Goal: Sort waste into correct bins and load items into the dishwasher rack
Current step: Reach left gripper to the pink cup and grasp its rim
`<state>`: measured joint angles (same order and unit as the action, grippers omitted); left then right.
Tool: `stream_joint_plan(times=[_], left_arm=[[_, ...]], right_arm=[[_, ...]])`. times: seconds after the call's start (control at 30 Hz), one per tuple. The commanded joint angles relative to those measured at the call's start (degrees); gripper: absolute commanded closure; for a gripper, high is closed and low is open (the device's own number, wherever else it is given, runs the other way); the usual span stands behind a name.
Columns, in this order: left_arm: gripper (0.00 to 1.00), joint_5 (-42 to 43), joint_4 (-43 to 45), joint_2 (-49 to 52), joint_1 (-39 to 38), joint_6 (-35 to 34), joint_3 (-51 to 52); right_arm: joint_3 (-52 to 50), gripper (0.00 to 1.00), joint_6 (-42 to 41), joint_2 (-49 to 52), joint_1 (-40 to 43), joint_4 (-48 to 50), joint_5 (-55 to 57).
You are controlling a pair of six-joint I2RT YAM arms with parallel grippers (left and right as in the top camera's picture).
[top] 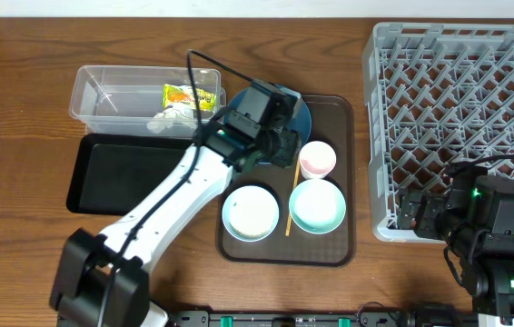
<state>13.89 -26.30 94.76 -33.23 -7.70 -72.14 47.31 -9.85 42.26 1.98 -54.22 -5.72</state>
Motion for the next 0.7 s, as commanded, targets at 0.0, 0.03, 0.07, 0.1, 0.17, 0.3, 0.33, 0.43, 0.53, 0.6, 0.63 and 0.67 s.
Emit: stream_joint_plan(times=[0.0, 0.03, 0.07, 0.1, 0.17, 0.3, 0.33, 0.43, 0.53, 0.6, 0.63, 0.67], left_arm=[[0.47, -1.3, 1.5, 3.4, -1.0, -0.1, -0.5], [0.47, -1.3, 1.9, 3.9, -1.3, -0.1, -0.5], [0.47, -1.3, 2.3, 4.7, -1.5, -0.1, -0.5], [0.47, -1.3, 2.7, 5.3, -1.7, -0.1, -0.5], [0.47, -1.3, 3.3, 6.9, -2.2, -0.1, -0.5], [0.48, -1.3, 3.7, 9.2, -2.9, -0.1, -0.5], [0.48, -1.3, 3.7, 9.6, -3.0, -0.1, -0.5], [0.6, -1.3, 3.7, 10.3, -3.2, -0.1, -0.5], [0.73, -1.3, 3.6, 10.5, -3.2, -0.1, -0.5], [0.73, -1.3, 3.3, 10.5, -3.2, -0.1, -0.5], [0.73, -1.3, 3.0, 10.5, -3.2, -0.4, -0.4], [0.73, -1.2, 2.7, 10.5, -3.2, -1.1, -0.3]], right_arm=[[0.8, 0.01, 0.7, -0.2, 0.4, 0.0, 0.3], [0.8, 0.01, 0.7, -0.2, 0.4, 0.0, 0.3], [0.8, 0.01, 0.7, -0.2, 0.4, -0.1, 0.3], [0.8, 0.01, 0.7, -0.2, 0.4, -0.1, 0.3], [0.8, 0.01, 0.7, -0.2, 0.4, -0.1, 0.3], [0.8, 0.01, 0.7, -0.2, 0.4, -0.1, 0.3], [0.8, 0.01, 0.7, -0.2, 0.4, -0.1, 0.3], [0.8, 0.01, 0.7, -0.2, 0.4, -0.1, 0.3], [0.8, 0.01, 0.7, -0.2, 0.4, -0.1, 0.3], [0.8, 0.01, 0.7, -0.2, 0.4, -0.3, 0.3], [0.8, 0.01, 0.7, -0.2, 0.4, -0.4, 0.3], [0.8, 0.01, 0.7, -0.2, 0.4, -0.5, 0.3]])
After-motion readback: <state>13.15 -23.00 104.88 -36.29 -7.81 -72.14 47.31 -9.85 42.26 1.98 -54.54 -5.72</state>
